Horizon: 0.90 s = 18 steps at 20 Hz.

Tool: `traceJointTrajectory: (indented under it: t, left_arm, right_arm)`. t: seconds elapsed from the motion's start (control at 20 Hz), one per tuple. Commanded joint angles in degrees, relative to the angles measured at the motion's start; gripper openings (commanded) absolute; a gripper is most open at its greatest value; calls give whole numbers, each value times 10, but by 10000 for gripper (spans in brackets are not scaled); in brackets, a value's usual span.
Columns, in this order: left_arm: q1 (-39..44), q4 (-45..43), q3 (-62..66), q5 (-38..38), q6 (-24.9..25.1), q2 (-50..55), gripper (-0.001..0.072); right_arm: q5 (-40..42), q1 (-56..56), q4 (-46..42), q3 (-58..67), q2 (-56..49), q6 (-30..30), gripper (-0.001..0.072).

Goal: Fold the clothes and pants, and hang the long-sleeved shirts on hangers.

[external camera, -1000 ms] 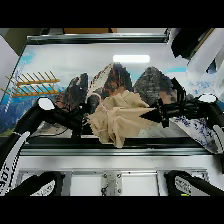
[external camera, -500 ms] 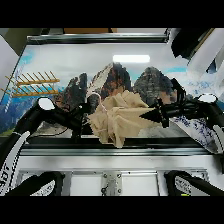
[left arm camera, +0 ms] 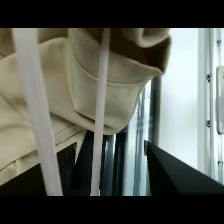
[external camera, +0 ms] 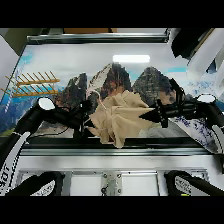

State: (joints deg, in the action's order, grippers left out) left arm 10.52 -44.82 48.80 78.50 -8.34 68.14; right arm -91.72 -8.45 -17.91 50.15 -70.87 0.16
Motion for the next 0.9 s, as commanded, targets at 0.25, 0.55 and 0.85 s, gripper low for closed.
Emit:
traceJointTrajectory:
  t: [0.25, 0.55, 0.85]
  left_arm:
    - [-19, -6, 0, -17, -92, 0, 437]
    - [-83, -5, 1, -18, -110, -29, 439]
    - [-102, -6, 1, -54, -128, -62, 440]
  right_arm:
    - [0, -1, 57, 0, 0, -2, 22]
    - [4, 0, 51, 0, 0, 3, 22]
    - [4, 0, 51, 0, 0, 6, 22]
